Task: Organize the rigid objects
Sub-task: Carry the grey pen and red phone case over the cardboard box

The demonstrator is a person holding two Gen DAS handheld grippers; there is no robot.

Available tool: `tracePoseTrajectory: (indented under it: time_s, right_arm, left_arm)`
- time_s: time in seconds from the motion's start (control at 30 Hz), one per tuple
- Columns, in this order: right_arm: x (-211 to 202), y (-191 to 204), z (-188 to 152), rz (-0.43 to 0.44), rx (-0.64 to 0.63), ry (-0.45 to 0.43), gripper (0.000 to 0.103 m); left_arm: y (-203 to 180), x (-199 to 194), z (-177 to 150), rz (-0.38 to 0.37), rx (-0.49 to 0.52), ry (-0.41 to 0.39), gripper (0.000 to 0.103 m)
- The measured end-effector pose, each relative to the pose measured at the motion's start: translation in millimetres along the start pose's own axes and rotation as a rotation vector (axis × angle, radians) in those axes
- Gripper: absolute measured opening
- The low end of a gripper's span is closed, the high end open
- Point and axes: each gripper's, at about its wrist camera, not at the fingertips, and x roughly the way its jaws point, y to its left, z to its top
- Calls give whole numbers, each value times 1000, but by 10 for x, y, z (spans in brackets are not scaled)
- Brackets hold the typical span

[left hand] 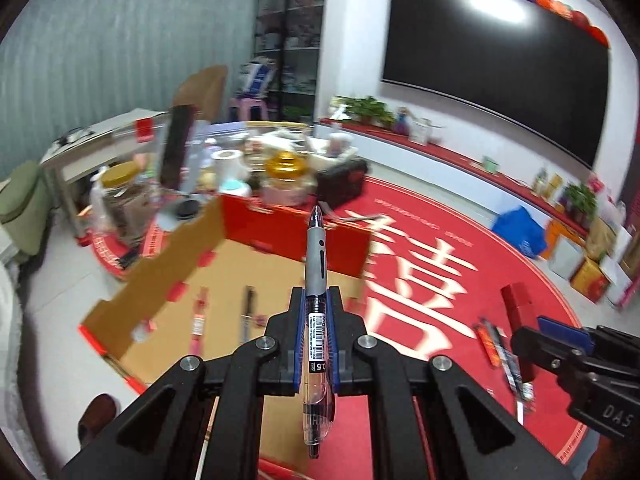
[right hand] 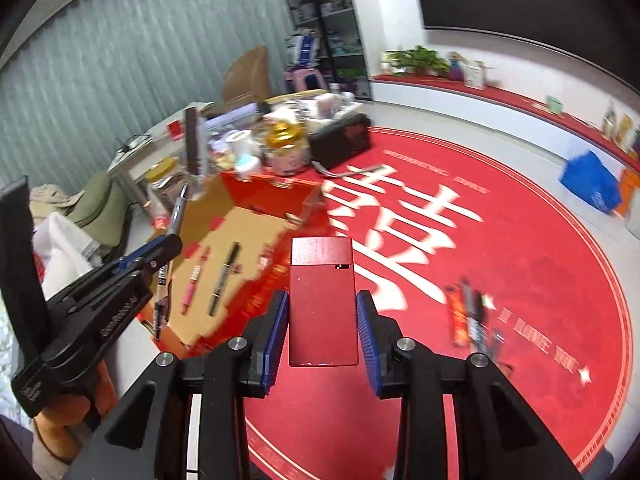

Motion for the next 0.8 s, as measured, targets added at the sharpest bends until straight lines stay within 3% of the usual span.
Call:
tracePoseTrajectory:
  time_s: [0.37, 0.8]
  right_arm:
    - [657, 642, 399, 104, -90, 18, 35]
    - [1157, 802, 550, 130, -107, 67, 35]
  left_arm:
    - [578, 346, 134, 134, -53, 29, 10]
    - [756, 742, 225, 166, -63, 74, 10]
